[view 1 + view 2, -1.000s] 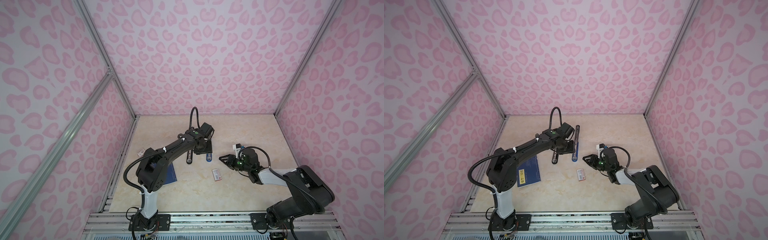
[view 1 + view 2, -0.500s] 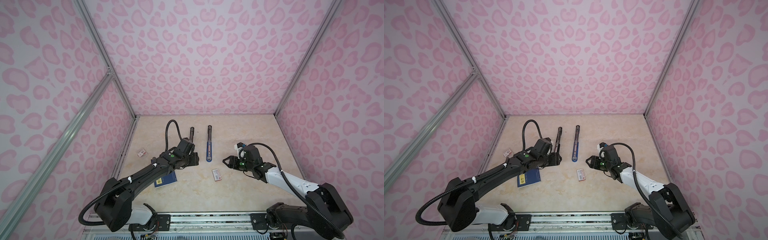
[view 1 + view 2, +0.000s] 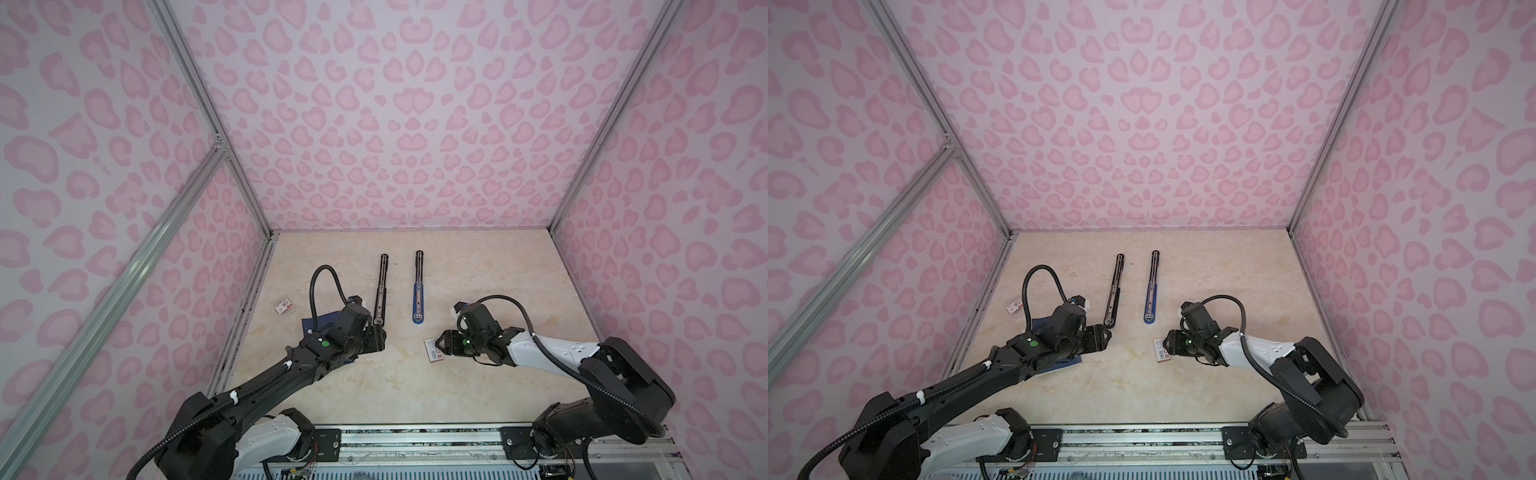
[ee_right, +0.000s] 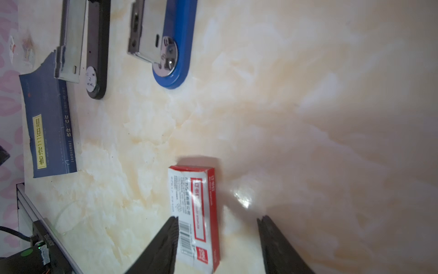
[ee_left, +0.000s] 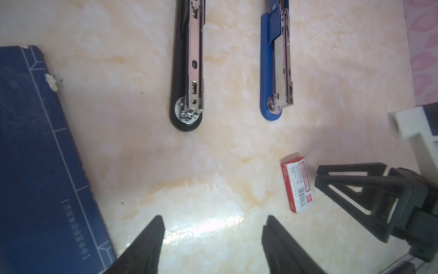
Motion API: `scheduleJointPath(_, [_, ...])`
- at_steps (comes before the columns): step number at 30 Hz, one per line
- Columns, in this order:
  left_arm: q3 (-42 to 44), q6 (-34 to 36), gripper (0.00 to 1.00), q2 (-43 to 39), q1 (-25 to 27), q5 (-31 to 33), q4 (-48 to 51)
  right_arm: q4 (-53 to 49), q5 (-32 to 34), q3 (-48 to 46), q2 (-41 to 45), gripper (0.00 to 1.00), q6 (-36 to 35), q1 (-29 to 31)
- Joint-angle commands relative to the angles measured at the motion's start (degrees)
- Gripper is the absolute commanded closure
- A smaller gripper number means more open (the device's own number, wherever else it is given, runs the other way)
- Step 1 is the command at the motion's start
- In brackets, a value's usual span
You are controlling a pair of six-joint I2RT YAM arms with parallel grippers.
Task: Load the staples into the stapler
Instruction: 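Move both grippers toward the red-and-white staple box from either side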
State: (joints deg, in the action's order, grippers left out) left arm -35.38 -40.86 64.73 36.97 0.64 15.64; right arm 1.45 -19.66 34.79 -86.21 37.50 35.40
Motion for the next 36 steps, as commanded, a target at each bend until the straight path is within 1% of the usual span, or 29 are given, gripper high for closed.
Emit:
scheduleJointPath(1, [0.7, -1.0, 0.31, -1.1, -0.2, 1.3, -1.6, 3.1, 0.0, 1.4, -3.3, 0.44, 0.8, 1.7])
scheduleJointPath(11, [2.2, -1.3, 0.31, -1.6, -2.0, 0.9, -1.3, 4.3, -2.8, 6.7, -9.2, 0.50, 1.5, 9.5])
scheduleJointPath(15, [2.0, -1.2, 0.32, -0.9, -2.2, -0.3, -1.6, 3.3, -3.3, 8.1, -9.6, 0.51, 0.9, 11.6])
scheduleJointPath(19, [1.6, -1.0, 0.34, 0.2, -2.2, -2.4, -1.6, 2.7, -2.3, 7.5, -6.2, 0.49, 0.5, 10.9])
scheduleJointPath(23, [1.1, -0.4, 0.36, 1.1, -2.2, -5.1, -1.7, -0.4, -0.4, 7.3, -1.6, 0.49, -0.7, 9.9])
scheduleJointPath(27, [0.4, 0.7, 0.38, 2.7, -2.0, -10.8, -3.1, -3.3, 0.8, 5.2, 3.3, 0.49, -1.3, 7.3])
scheduleJointPath(30, [0.2, 1.5, 0.36, 4.8, -1.3, -16.0, -5.4, -5.0, 1.7, 2.6, 7.3, 0.49, -1.4, 5.1])
scheduleJointPath(33, [-0.3, 2.3, 0.31, 7.1, 0.0, -19.1, -7.4, -7.1, 2.8, 0.1, 11.0, 0.48, -1.3, 3.2])
scheduleJointPath(36, [-0.6, 2.9, 0.31, 9.5, 1.7, -22.5, -10.1, -9.3, 4.4, -2.4, 14.9, 0.47, -0.7, 1.8])
